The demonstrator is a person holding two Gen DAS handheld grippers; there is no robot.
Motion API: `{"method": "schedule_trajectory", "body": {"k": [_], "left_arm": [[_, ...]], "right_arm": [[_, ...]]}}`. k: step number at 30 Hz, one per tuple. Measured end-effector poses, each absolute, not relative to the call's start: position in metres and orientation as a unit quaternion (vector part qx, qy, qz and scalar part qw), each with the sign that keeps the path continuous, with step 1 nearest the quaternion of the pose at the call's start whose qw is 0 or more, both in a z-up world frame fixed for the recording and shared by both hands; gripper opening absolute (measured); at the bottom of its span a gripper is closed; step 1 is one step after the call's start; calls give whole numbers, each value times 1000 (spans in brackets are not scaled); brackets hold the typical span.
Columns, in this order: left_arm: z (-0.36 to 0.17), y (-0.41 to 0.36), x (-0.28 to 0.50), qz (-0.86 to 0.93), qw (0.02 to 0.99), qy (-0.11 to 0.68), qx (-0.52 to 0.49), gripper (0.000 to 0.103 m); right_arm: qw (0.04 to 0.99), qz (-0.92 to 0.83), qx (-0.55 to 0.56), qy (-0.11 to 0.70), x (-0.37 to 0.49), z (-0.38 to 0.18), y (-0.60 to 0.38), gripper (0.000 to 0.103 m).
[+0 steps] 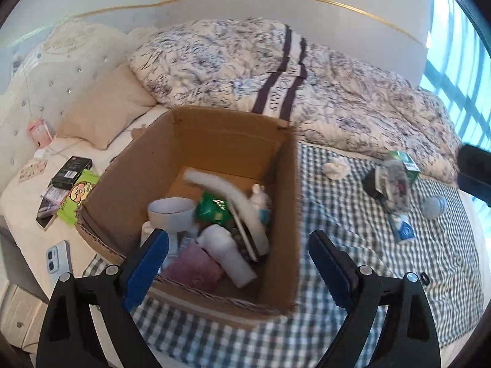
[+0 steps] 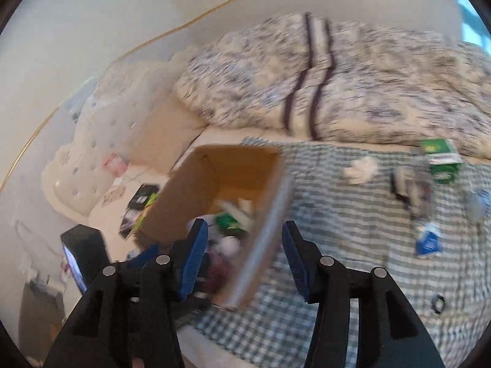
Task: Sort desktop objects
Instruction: 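Move both tools back over the items on the bed, then grasp the white lace cloth with the left tool while the right tool grasps the black hair tie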
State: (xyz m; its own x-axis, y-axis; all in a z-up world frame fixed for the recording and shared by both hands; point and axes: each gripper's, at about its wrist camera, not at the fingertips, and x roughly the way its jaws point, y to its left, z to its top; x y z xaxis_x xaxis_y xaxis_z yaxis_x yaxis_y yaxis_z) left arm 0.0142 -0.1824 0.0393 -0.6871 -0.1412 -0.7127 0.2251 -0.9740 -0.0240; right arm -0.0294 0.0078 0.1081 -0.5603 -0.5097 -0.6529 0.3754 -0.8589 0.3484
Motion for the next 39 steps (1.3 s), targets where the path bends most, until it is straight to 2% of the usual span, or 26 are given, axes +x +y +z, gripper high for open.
{"method": "schedule_trajectory", "body": {"k": [2, 6, 14, 22, 33, 34, 35, 36, 39], "left_arm": [[43, -166, 18, -919, 91, 48, 381, 97], [45, -132, 22, -923, 70, 39, 377, 103], [8, -56, 3, -912, 28, 15, 408, 103], [-40, -21, -47, -899, 15, 14, 437, 103], [-72, -28, -136, -898, 39, 1, 438, 103], [-74, -29, -147, -900, 34, 2, 435, 103], [-75, -30, -154, -901, 31, 2, 432, 103], [-77, -29, -164, -903, 30, -2, 429, 103], [-86, -26, -189, -907, 30, -14, 421, 103]], "right_arm": [[212, -893, 384, -99, -17, 107, 52, 56], [155, -896, 397, -123, -3, 93, 125, 56], [71, -896, 418, -131, 19, 47, 221, 56], [59, -889, 446, -81, 5, -28, 238, 56], [40, -870, 486, -76, -46, -112, 233, 55], [35, -872, 483, -75, -48, -116, 233, 51], [27, -875, 479, -67, -49, -119, 232, 33], [18, -877, 476, -58, -49, -121, 232, 21], [10, -888, 453, -73, -42, -125, 240, 12]]}}
